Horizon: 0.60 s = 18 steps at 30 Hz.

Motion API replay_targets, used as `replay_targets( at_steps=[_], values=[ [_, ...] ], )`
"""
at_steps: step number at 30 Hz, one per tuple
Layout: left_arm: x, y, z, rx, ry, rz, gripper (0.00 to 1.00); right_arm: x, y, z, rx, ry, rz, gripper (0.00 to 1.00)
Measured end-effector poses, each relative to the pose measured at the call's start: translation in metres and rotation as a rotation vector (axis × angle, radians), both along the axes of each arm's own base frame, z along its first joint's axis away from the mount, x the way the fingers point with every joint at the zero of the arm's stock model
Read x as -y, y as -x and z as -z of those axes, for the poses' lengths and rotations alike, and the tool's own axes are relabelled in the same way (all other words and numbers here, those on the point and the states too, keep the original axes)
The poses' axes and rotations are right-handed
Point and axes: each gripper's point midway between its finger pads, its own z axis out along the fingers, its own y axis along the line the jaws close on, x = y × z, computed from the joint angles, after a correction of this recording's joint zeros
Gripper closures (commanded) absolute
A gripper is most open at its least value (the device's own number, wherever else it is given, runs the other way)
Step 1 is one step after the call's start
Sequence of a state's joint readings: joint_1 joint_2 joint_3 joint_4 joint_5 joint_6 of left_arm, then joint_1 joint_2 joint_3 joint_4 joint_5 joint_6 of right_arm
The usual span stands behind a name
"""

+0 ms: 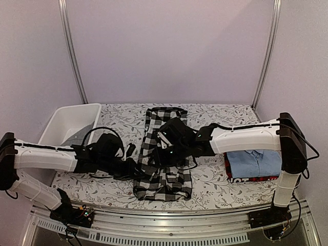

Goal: Fold and stack the long sleeve shirts
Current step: Smooth out the rectangle-folded shirt at the center of the board.

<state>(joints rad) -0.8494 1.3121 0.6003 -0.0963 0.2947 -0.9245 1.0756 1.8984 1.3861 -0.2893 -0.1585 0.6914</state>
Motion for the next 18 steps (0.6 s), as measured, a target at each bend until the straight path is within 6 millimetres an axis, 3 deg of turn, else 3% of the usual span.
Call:
replay_targets(
  at_steps=[7,14,18],
  values=[
    [-0.005,0.03,0.029,-0.075,-0.038,-0.025,0.81,-0.011,0.023,0.007,-0.03,0.007,0.007,0.65],
    [-0.022,0.044,0.064,-0.143,-0.125,-0.068,0.81,-0.013,0.028,0.046,-0.069,0.075,0.029,0.66],
    [-0.022,0.046,0.067,-0.142,-0.132,-0.072,0.81,-0.009,0.027,0.063,-0.077,0.116,0.046,0.66]
  ],
)
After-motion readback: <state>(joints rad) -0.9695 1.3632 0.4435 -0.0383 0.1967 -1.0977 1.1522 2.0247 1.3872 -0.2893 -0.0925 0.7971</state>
